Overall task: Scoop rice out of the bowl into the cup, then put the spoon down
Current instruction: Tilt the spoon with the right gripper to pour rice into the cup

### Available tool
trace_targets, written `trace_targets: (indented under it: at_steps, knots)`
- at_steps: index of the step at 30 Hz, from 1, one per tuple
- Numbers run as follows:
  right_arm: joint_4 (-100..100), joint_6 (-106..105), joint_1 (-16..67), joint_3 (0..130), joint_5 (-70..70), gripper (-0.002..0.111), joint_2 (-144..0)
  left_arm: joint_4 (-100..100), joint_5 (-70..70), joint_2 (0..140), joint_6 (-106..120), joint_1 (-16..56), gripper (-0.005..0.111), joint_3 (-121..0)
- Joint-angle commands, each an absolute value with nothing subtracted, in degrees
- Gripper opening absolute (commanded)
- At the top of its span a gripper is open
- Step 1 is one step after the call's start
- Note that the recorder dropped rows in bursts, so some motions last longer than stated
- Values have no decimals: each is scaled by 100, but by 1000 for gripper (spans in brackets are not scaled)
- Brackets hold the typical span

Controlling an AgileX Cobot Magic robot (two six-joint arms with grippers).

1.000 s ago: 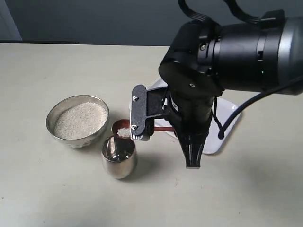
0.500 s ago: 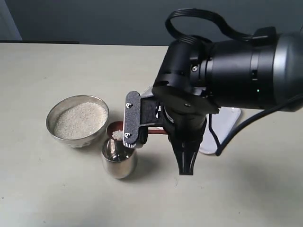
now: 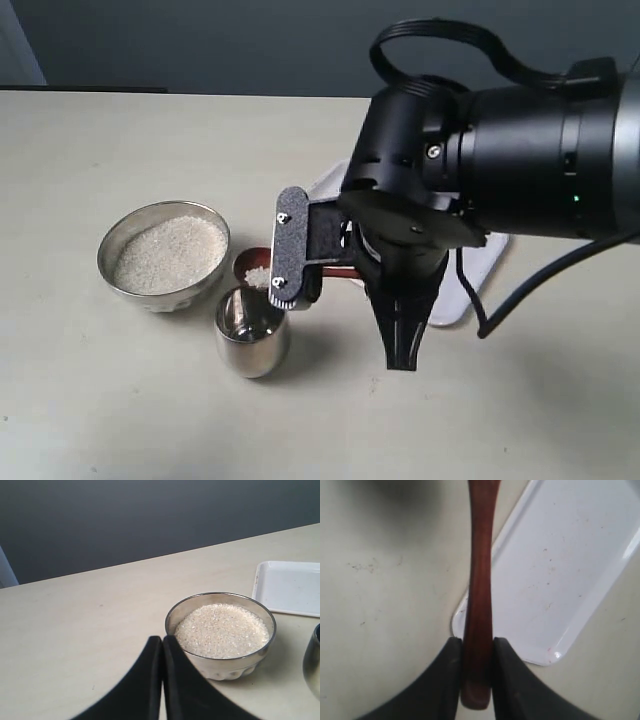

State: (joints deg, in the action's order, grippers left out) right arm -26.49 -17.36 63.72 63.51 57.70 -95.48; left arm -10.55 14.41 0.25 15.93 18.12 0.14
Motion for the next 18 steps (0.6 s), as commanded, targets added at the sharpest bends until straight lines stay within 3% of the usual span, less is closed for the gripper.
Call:
trace_targets:
  at_steps: [1, 11, 18]
  knots:
    - [-2828, -1542, 6598, 6302, 5764, -1, -9491, -1062, 1368, 0, 1558, 1838, 1, 0]
    - [-3051, -852, 6929, 6260, 5890, -1, -9491, -1050, 1368, 0, 1558, 1838, 1, 0]
    - [-3888, 88, 7420, 5514, 5647, -1, -9400, -1050, 1368, 0, 1558, 1838, 1, 0]
